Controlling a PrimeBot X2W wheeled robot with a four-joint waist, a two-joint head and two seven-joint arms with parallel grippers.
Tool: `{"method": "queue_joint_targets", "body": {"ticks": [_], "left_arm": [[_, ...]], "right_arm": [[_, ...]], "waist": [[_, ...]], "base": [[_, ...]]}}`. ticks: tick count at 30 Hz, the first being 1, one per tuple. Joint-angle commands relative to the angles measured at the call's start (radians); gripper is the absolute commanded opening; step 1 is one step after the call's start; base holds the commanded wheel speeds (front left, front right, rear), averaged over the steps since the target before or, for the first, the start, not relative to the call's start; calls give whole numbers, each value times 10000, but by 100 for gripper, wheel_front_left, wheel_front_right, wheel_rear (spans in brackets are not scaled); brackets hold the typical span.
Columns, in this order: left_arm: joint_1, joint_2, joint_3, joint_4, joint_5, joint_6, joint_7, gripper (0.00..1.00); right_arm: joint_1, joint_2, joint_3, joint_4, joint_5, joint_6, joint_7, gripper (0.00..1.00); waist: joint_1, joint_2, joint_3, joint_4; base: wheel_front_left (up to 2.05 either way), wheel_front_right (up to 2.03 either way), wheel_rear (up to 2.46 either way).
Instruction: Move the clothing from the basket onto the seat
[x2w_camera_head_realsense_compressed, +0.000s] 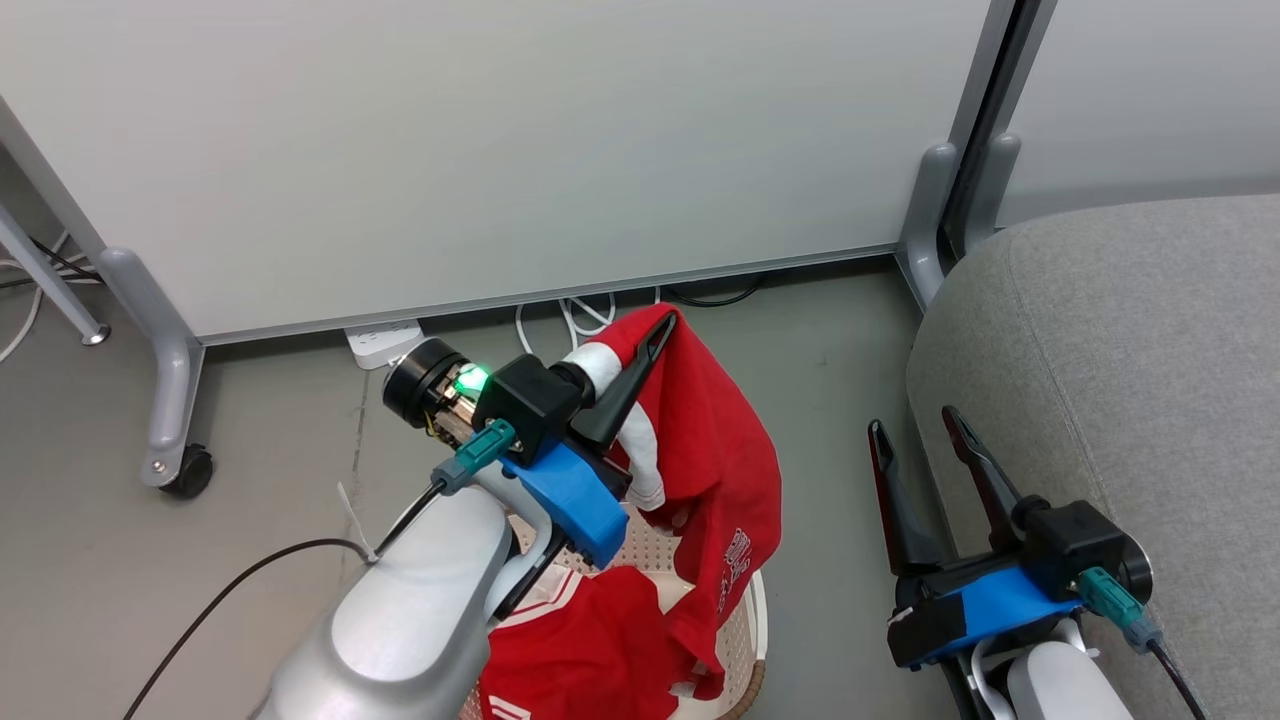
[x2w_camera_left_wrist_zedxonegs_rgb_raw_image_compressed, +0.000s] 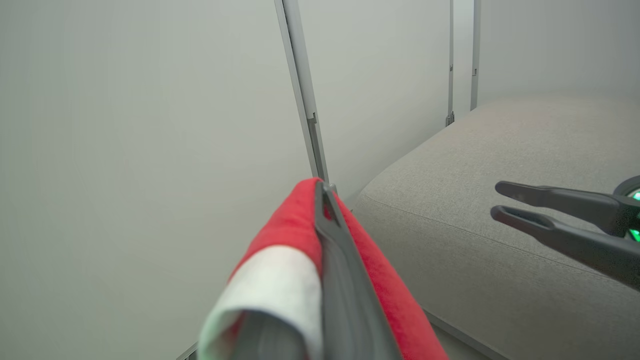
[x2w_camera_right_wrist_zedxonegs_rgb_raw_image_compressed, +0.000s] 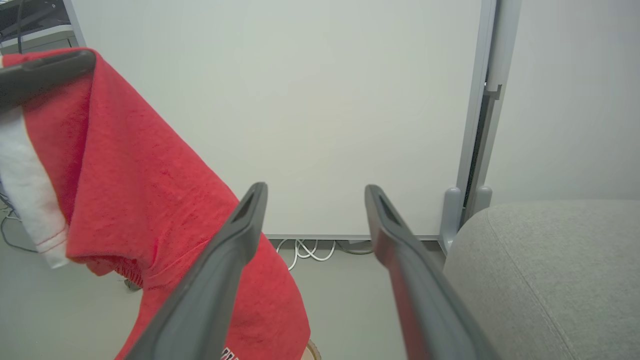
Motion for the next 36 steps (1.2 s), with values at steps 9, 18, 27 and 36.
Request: {"method": "queue_joint_targets", "body": {"ticks": [9,18,27,36], "left_arm": [[191,44,-89,15,-46,-41,-31,0],[118,-19,-119,0,-9,-43,-31,0],[59,-149,-178,-82,60,-42,-31,0],[-124,-274,-392,-126,37,-42,-31,0]], "right_arm": [[-48,-27,461,-209,-44,-5,-6,100],[-575,-27,1635,-156,-298,-7,-6,100],[-1742,-30,2793,586,-386,-7,-6,100],[-2917,-27,3359,2287,-429,-7,-5,100]], "waist": [[1,0,25,13],[1,0,100,47],[1,0,357,193],[1,0,556,434]], "base": [[0,0,0],[0,0,0],[0,0,0],[0,0,0]]}}
